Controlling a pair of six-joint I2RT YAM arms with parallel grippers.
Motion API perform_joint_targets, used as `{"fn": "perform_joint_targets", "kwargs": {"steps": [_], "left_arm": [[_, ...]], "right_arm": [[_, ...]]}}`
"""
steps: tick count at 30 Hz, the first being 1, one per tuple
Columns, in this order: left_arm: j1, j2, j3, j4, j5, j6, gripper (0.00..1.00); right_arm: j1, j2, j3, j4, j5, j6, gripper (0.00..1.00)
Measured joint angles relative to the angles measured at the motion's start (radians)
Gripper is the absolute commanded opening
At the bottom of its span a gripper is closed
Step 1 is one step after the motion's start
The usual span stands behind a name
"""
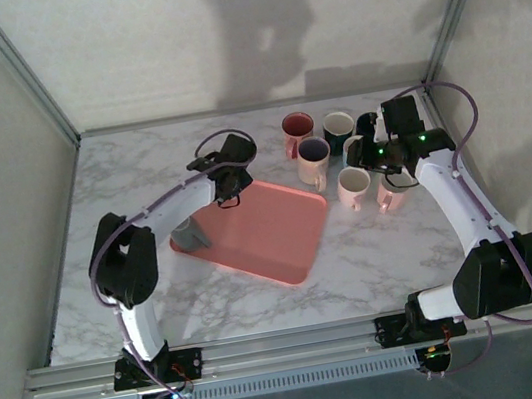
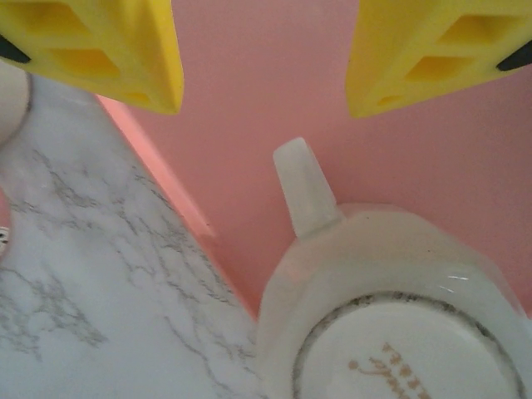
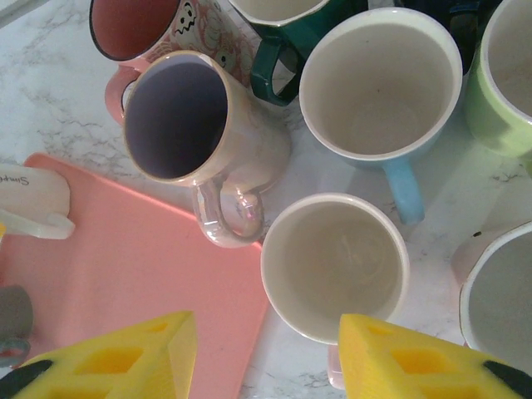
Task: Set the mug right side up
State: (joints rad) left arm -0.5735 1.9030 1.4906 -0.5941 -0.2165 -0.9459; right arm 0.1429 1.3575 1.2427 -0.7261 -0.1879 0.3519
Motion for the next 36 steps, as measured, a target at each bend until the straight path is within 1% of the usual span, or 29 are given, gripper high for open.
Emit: {"fn": "perform_joint_targets", "kwargs": {"steps": [9, 19, 32, 36], "left_arm": [[0.04, 0.076, 0.04, -0.001, 0.0, -0.005, 0.51], [0.067, 0.085, 0.05, -0.001, 0.0, -0.001, 0.4], [0.08, 0.062, -0.064, -0.013, -0.016, 0.038, 0.38], [0.085, 0.022, -0.081, -0.011, -0.02, 0.058, 0.33]], "right_arm": [[0.0, 0.0, -0.006, 0.009, 0.0, 0.001, 0.49], [0.0, -0.013, -0.013, 0.035, -0.022, 0.016, 0.49], [0.0, -0.066, -0.077, 0.036, -0.022, 0.057, 0.49], [0.0, -0.085, -0.084, 0.039, -0.022, 0.066, 0.49]]}}
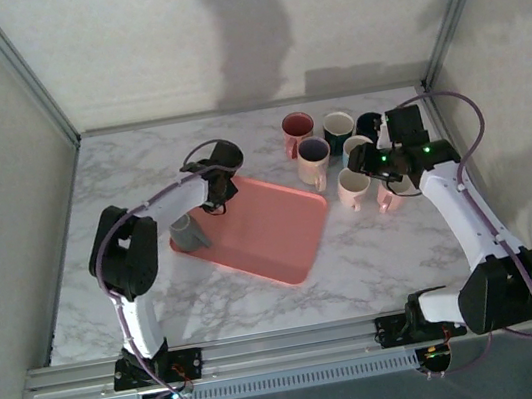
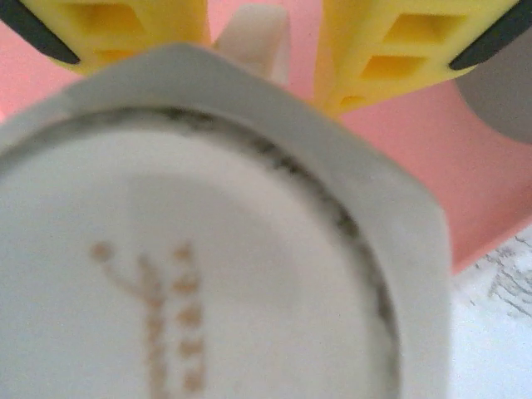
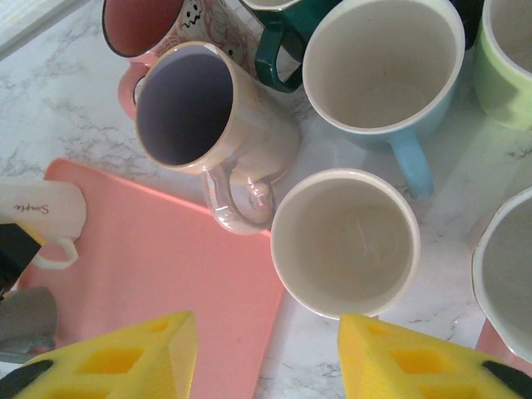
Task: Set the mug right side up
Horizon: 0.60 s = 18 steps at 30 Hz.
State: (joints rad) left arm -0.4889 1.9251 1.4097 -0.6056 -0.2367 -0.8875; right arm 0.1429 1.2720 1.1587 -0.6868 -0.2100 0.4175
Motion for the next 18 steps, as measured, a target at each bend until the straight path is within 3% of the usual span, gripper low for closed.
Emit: {"fn": "perform_joint_targets", "kwargs": {"steps": [18], "left_arm": [[0.001, -0.024, -0.024, 0.03, -0.002, 0.051, 0.31]], "right_arm": [[0.0, -0.02, 0.0, 0.003, 0.0, 0.017, 0.49]]}}
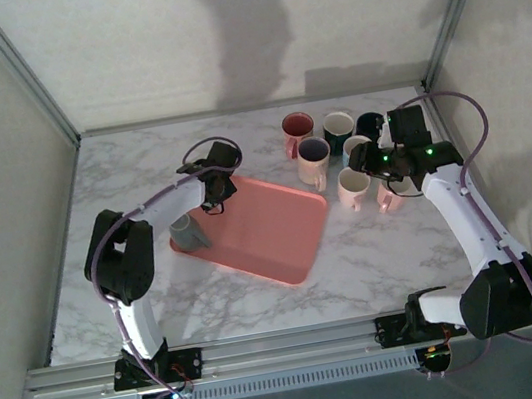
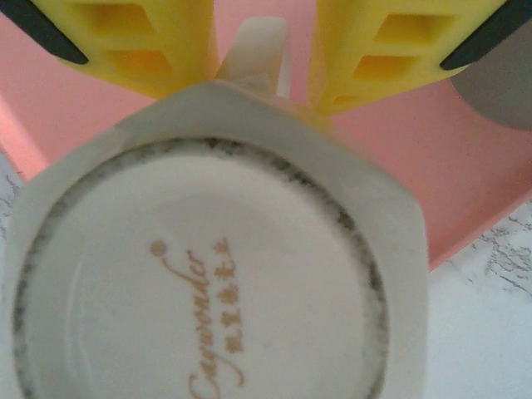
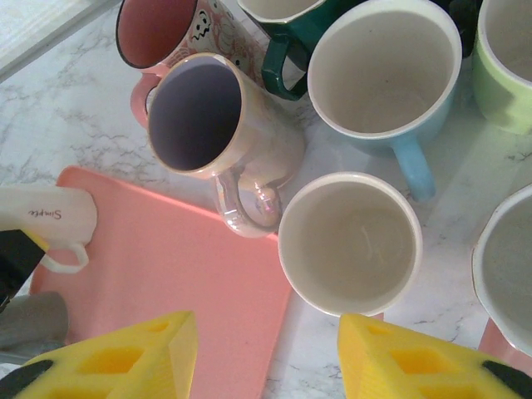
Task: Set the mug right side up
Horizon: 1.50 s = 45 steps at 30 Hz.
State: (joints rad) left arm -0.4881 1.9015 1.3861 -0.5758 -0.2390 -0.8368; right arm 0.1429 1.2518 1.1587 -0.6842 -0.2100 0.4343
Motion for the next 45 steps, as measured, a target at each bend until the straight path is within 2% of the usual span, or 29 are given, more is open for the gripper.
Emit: {"fn": "perform_joint_targets", "kwargs": {"steps": [3, 6, 11, 14, 20, 25, 35, 45], "left_arm": [[0.0, 0.01, 0.0, 0.0, 0.0, 0.008, 0.31], [0.0, 0.029, 0.0, 0.0, 0.001, 0.022, 0.26], [-0.003, 0.062, 0.029, -0.009, 0.007, 0.048, 0.06], [-0.001, 0.066, 0.043, -0.021, 0.011, 0.06, 0.0], [-0.001, 0.047, 0.045, -0.046, 0.038, 0.082, 0.0], [-0.001, -0.055, 0.042, -0.061, 0.069, 0.093, 0.0], [0.001, -0.362, -0.012, 0.053, 0.207, 0.105, 0.0], [0.041, -0.577, -0.205, 0.349, 0.478, 0.079, 0.0]], "right_arm": [[0.0, -0.001, 0.0, 0.0, 0.0, 0.0, 0.49], [0.0, -0.003, 0.0, 0.0, 0.0, 0.0, 0.49], [0.0, -0.017, -0.002, 0.0, 0.001, 0.001, 0.49], [0.0, -0.025, -0.002, 0.0, 0.003, 0.005, 0.49], [0.0, -0.026, -0.002, 0.0, -0.002, 0.019, 0.49], [0.0, -0.027, -0.002, 0.0, -0.037, 0.027, 0.48], [0.0, -0.055, -0.021, 0.095, -0.274, 0.09, 0.5], [0.025, -0.06, -0.097, 0.375, -0.556, 0.289, 0.53]]}}
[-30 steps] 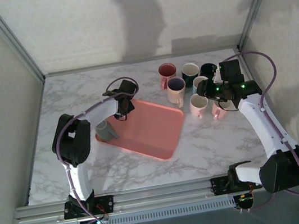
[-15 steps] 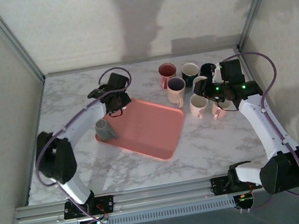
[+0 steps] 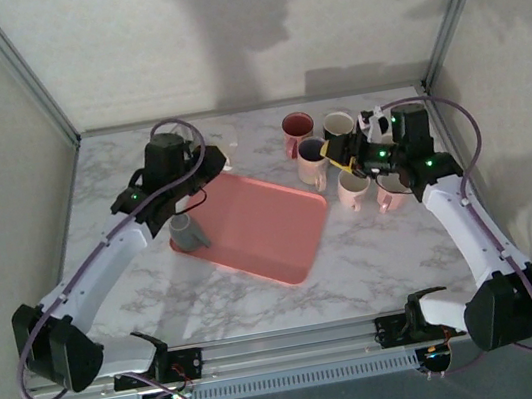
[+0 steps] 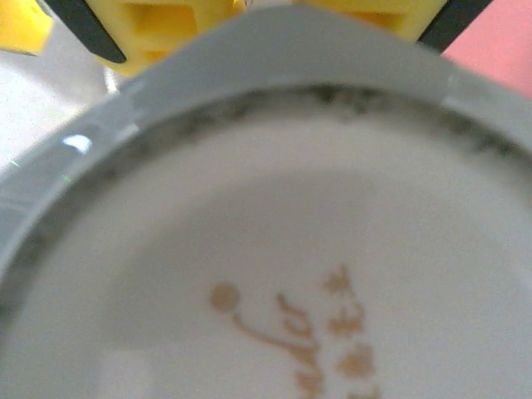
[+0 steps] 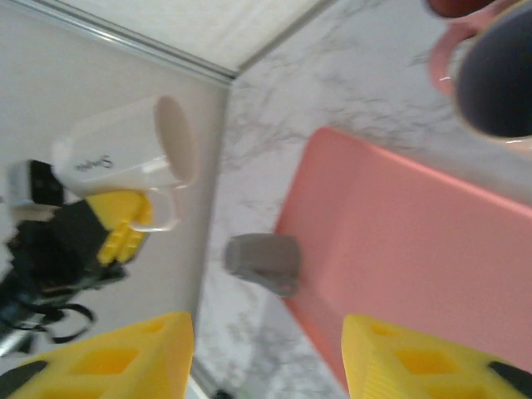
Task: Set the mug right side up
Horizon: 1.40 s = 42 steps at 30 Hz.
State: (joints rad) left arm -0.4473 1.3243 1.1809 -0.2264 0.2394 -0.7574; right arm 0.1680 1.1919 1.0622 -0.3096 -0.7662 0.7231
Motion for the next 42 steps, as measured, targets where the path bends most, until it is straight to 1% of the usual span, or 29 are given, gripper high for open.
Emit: {"fn": "perform_joint_targets", "kwargs": {"steps": [7, 12, 18, 22, 26, 31, 36, 42], "left_arm": [[0.011, -0.077, -0.144, 0.272, 0.185, -0.045, 0.0], [0.011, -0.079, -0.174, 0.444, 0.291, -0.097, 0.0], [0.011, -0.08, -0.191, 0.594, 0.373, -0.127, 0.0], [0.01, -0.08, -0.205, 0.659, 0.398, -0.149, 0.0], [0.01, -0.08, -0.216, 0.702, 0.408, -0.166, 0.0], [0.01, -0.08, -0.216, 0.754, 0.417, -0.19, 0.0], [0.004, -0.064, -0.205, 0.776, 0.421, -0.202, 0.0], [0.006, -0.05, -0.189, 0.786, 0.401, -0.209, 0.0]], "right_arm": [[0.088, 0.001, -0.053, 0.269, -0.1, 0.18, 0.54], [0.143, 0.017, -0.072, 0.447, -0.129, 0.271, 0.51], [0.199, 0.04, -0.074, 0.61, -0.137, 0.337, 0.48], [0.228, 0.059, -0.074, 0.693, -0.136, 0.371, 0.48], [0.258, 0.092, -0.074, 0.741, -0.132, 0.396, 0.51], [0.291, 0.141, -0.072, 0.801, -0.127, 0.419, 0.51], [0.302, 0.205, -0.039, 0.853, -0.126, 0.448, 0.49], [0.304, 0.252, -0.004, 0.928, -0.129, 0.493, 0.5]]}}
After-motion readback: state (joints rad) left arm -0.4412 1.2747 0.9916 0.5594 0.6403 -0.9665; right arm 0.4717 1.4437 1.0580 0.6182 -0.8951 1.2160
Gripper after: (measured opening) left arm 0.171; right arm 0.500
